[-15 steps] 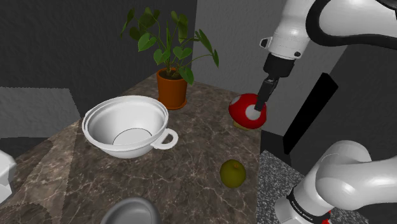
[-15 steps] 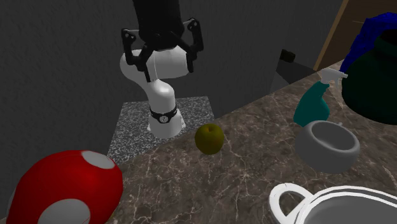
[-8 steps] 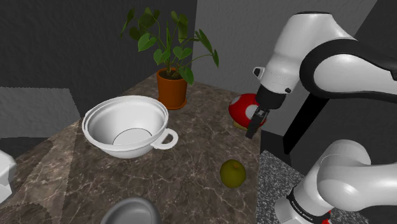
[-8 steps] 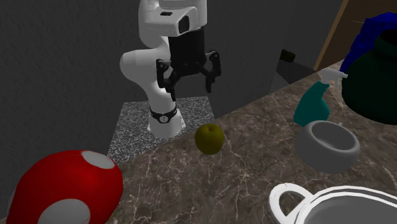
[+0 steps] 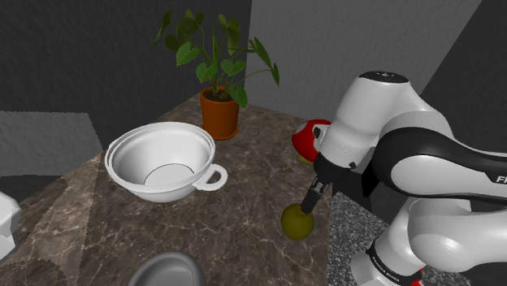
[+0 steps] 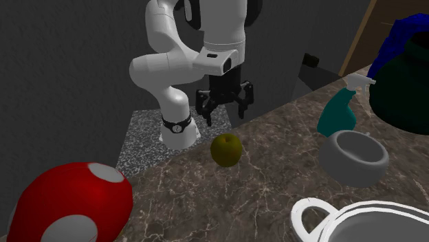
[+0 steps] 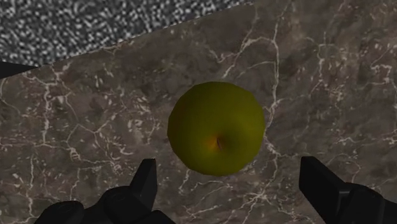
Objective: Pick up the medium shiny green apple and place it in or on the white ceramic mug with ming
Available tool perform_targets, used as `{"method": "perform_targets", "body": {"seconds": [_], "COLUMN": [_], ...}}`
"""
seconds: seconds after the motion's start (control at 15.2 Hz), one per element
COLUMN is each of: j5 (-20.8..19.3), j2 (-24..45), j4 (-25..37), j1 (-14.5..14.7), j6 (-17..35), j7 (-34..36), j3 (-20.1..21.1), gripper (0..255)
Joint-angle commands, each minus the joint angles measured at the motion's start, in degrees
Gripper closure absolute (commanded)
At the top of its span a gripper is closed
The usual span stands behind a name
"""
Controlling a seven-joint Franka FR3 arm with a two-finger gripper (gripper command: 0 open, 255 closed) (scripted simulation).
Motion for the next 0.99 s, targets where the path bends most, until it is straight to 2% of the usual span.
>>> {"method": "perform_targets", "body": {"seconds": [0.0,0.4,0.86,0.92], "j5": [0.8,2.7,2.7,2.7], "j2": [0.4,2.5,2.5,2.5], "j4": [-1.4,-4.7,-4.7,-4.7], "j1": [0.3,1.0,1.0,1.0], "j6": [2.0,7.2,7.2,7.2], "j7": [0.2,0.0,0.0,0.0], "j3": [0.9,2.7,2.7,2.7], "gripper": [0,0,0,255]}}
